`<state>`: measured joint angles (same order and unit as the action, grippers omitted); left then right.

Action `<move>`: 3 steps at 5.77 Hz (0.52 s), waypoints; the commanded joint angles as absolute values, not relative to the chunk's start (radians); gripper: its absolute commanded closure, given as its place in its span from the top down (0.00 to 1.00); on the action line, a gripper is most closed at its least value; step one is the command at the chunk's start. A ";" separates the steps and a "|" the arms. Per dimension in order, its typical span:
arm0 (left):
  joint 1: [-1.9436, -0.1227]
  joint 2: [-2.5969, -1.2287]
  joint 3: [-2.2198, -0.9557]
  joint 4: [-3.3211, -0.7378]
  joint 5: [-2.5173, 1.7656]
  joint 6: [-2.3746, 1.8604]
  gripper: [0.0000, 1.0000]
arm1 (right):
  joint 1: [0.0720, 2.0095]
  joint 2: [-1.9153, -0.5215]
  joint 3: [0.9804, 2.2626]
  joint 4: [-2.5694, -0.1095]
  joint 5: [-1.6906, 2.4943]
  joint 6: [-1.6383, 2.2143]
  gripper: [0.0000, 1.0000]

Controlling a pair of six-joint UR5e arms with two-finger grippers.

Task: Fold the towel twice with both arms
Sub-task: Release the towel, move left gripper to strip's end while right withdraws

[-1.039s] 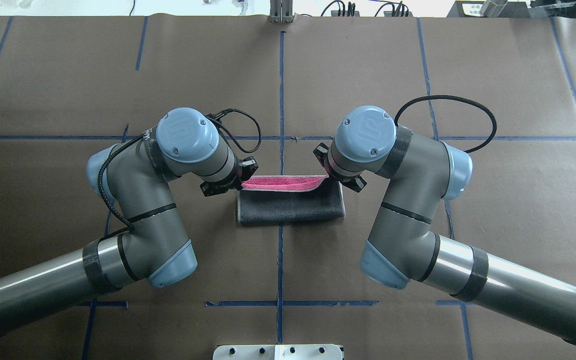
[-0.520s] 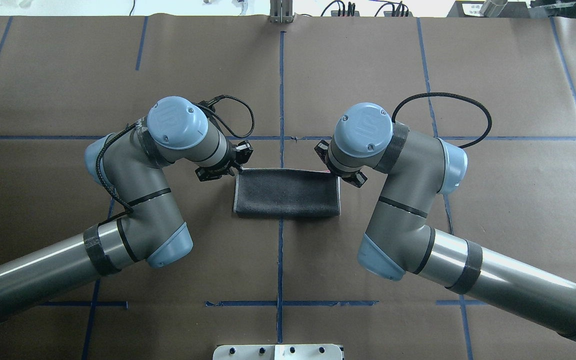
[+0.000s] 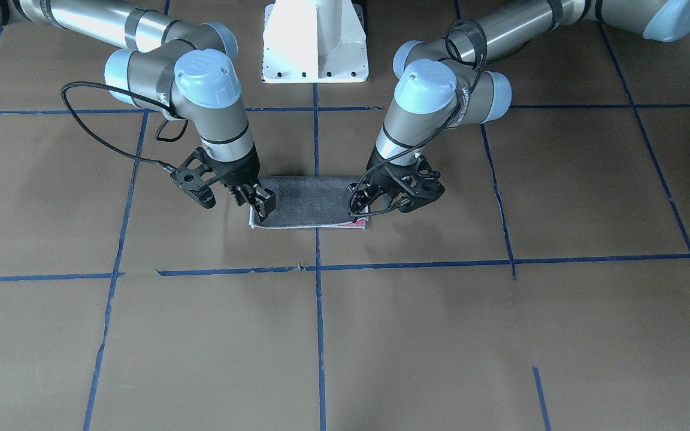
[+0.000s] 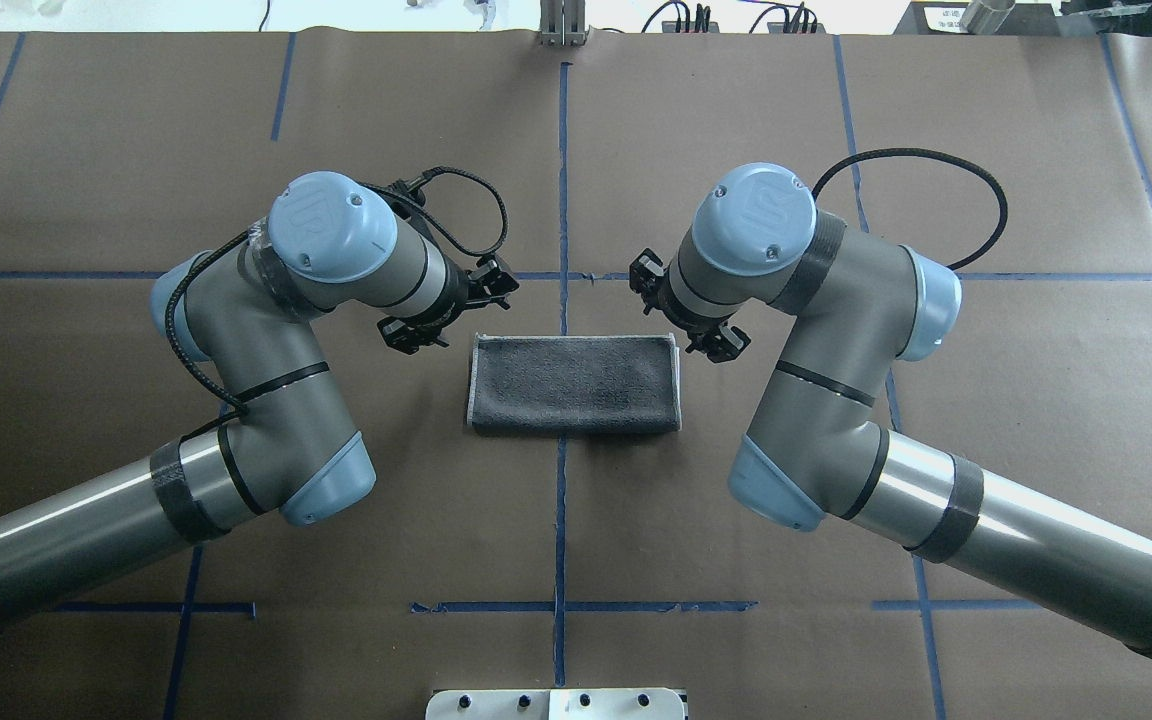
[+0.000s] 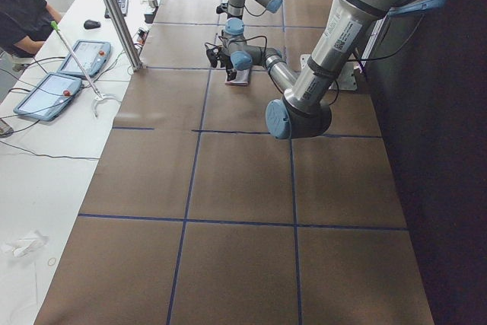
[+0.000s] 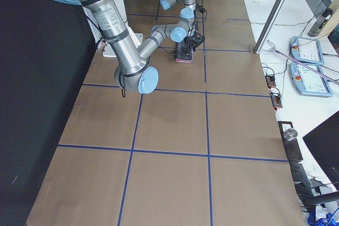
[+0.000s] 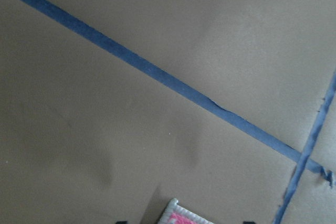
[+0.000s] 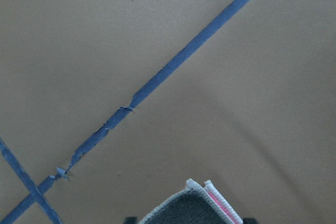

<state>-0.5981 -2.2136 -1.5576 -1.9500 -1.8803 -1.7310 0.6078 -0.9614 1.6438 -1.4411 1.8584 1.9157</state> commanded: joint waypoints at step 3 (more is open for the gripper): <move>-0.516 -2.146 -1.626 -1.925 -1.890 -1.967 0.80 | 0.690 -1.086 1.781 -1.434 1.992 1.829 0.99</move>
<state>-0.5404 -2.1513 -1.6330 -1.9266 -1.8941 -1.9367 0.6712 -1.0546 1.7539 -1.4345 1.9598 1.8560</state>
